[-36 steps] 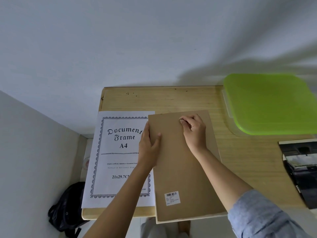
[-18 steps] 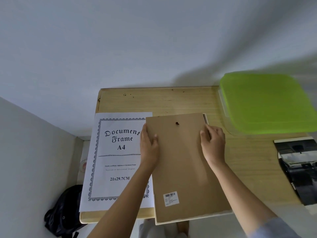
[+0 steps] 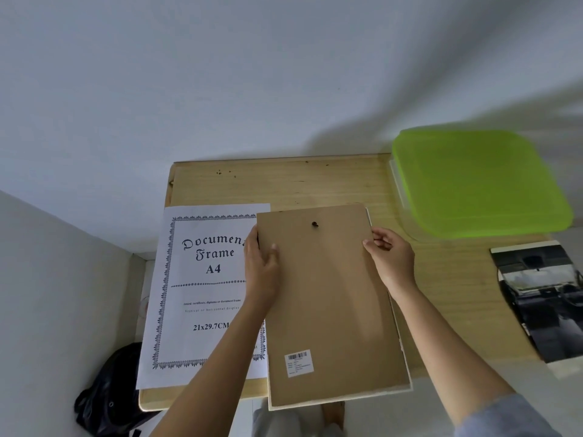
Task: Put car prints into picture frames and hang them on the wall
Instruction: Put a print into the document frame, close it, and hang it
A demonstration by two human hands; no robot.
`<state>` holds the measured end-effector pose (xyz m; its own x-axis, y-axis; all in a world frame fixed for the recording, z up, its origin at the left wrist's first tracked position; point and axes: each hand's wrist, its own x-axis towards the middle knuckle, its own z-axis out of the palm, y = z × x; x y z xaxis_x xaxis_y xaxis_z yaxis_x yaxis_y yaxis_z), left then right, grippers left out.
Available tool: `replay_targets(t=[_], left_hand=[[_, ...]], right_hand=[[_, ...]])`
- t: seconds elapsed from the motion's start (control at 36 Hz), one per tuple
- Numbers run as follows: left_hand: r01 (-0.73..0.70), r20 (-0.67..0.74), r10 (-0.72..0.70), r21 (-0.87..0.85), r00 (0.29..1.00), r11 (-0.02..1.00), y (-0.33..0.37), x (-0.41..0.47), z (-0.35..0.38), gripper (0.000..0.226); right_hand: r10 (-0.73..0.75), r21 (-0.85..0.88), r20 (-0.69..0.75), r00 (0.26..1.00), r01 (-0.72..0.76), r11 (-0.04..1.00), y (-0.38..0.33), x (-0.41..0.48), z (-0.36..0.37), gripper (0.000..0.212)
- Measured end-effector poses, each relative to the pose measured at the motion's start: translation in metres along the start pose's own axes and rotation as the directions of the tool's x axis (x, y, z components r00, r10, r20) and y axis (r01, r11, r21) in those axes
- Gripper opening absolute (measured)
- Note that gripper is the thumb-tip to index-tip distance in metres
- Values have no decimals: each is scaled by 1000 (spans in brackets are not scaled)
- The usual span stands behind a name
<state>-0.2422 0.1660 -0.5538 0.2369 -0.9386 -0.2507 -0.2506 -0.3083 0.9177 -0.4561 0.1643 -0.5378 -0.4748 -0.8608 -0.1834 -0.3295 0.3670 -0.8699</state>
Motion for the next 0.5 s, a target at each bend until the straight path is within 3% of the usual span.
replay_targets(t=[0.17,0.31,0.5], left_hand=[[-11,17,10,63,1000,998,-1,3,-3,53],[-4,19,3,60,1000,998,0,2,-2,53],[-16,16,15,67,1000,998,-1,1,-3,54]], right_hand=[[-1,102,150,989,-14,995,4,-1,-11,25],[22,113,286,958,-57,992,5,-10,-20,37],[12,203,299,954,-76,976,2,-19,-21,51]])
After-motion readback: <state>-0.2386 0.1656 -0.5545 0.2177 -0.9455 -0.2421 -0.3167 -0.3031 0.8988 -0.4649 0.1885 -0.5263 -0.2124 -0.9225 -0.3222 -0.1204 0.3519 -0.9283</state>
